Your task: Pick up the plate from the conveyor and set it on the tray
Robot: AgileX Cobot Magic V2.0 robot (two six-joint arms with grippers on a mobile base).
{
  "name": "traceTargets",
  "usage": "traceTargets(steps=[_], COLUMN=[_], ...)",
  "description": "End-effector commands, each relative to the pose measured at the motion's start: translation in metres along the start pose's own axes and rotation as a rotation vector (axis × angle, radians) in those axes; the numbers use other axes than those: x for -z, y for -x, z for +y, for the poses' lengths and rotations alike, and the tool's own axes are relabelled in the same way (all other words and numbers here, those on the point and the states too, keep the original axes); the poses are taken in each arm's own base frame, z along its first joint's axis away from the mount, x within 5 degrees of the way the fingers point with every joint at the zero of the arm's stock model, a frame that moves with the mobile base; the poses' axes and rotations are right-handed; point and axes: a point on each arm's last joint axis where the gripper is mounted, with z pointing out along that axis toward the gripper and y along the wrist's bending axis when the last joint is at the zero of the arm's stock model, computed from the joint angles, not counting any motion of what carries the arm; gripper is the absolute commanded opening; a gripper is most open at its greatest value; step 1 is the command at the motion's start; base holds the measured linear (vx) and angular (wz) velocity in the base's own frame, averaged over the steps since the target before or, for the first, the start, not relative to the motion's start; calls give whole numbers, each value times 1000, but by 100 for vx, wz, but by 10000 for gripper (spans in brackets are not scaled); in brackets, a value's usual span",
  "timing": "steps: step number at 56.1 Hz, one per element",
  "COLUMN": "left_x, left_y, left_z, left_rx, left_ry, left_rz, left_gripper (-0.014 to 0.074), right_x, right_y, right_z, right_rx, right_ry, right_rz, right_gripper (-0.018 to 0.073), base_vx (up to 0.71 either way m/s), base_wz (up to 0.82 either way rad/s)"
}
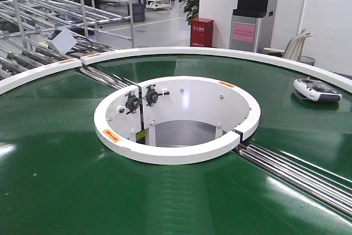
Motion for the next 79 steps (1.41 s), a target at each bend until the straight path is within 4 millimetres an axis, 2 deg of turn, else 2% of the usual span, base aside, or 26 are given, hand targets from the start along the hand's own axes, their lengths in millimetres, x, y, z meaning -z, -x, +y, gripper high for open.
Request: traceTargets(steps=[1, 31, 42, 49, 53, 56, 60, 65, 69, 72, 76, 79], left_x=[0, 0, 3, 14, 25, 32, 41, 49, 39, 32, 13, -7], left_y=[1, 1, 16, 46, 69, 85, 118, 168, 202, 227, 248, 256], left_z=[0, 0, -1, -2, -2, -3, -4, -6, -7, -8, -8, -9], left_rx=[2, 2, 1, 40, 112, 117, 76, -26, -87, -91, -90, -90], left_ry=[-3, -3, -9, -29, -59, -64, -48, -12, 6, 7, 5, 5], left_rz=[-74, -75, -240, -526, -666, -692, -672, -628, -568, -549, -495, -451], left_gripper=[3, 3, 3, 3, 3, 3, 3, 3, 3, 3, 3, 3], right_x=[0, 1, 4, 12, 19, 26, 38, 43, 36, 26, 6, -14], right_y=[3, 4, 22, 42, 61, 82, 118, 165, 201, 220, 239, 248], right_z=[0, 0, 1, 1, -1, -1, 2, 6, 9, 10, 12, 12], right_rx=[10, 10, 11, -33, -101, -118, -59, 31, 102, 149, 186, 189], right_ry=[-2, -2, 6, 16, 16, 15, 6, -5, -8, -10, -6, -1], right_rz=[-84, -95, -286, -507, -589, -634, -663, -597, -496, -424, -329, -271], right_gripper=[-9, -9, -9, -9, -9, -9, -9, -9, -9, -9, -9, -9], base_vx=[0, 0, 0, 0, 0, 0, 0, 0, 0, 0, 0, 0], base_wz=[0, 0, 0, 0, 0, 0, 0, 0, 0, 0, 0, 0])
